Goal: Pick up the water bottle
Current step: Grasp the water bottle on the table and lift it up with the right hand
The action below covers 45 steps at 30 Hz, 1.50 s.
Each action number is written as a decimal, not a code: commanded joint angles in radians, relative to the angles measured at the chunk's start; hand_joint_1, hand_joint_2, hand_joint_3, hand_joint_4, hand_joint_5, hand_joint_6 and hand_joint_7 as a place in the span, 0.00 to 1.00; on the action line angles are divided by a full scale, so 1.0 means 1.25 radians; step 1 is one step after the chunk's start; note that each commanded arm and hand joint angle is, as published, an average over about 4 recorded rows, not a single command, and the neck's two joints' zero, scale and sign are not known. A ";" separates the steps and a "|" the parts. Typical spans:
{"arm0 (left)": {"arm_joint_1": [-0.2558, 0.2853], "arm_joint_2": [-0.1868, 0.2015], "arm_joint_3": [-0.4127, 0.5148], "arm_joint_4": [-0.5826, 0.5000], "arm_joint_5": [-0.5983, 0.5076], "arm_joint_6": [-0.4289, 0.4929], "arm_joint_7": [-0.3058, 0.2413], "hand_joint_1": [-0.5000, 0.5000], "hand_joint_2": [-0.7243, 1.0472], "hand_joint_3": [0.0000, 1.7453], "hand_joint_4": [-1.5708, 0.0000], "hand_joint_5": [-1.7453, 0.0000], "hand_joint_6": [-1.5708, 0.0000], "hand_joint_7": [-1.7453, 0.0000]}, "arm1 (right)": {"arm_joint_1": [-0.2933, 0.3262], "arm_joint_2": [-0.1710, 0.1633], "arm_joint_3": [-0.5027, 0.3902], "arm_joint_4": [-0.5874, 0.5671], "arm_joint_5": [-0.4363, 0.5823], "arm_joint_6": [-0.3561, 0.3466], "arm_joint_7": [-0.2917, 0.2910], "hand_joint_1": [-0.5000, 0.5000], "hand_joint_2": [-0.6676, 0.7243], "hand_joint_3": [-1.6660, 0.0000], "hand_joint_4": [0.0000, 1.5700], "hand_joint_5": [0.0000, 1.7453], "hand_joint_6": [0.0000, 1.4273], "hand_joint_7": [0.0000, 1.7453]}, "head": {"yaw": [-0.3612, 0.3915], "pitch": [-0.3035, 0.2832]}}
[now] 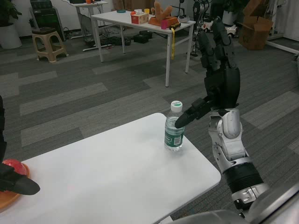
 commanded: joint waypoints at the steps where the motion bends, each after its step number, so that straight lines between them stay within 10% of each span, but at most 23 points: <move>1: -0.010 0.004 0.001 0.001 -0.004 0.004 0.002 0.07 0.10 0.05 1.00 0.94 1.00 1.00 | 0.013 -0.001 -0.003 -0.005 0.010 -0.002 0.009 0.00 1.00 1.00 0.00 0.00 0.00 0.00 | 0.000 0.001; 24: 0.000 0.011 0.001 -0.011 -0.004 0.005 0.004 0.07 0.10 0.05 1.00 0.94 1.00 1.00 | 0.156 -0.040 -0.008 -0.003 0.032 0.010 0.052 0.00 1.00 1.00 0.24 0.00 0.00 0.00 | -0.006 -0.003; 45: 0.005 0.011 0.001 -0.013 -0.006 0.004 0.004 0.07 0.10 0.05 1.00 0.94 1.00 1.00 | 0.108 -0.042 0.048 0.240 0.034 0.020 0.156 0.00 0.95 1.00 0.00 0.00 0.00 0.04 | -0.020 -0.004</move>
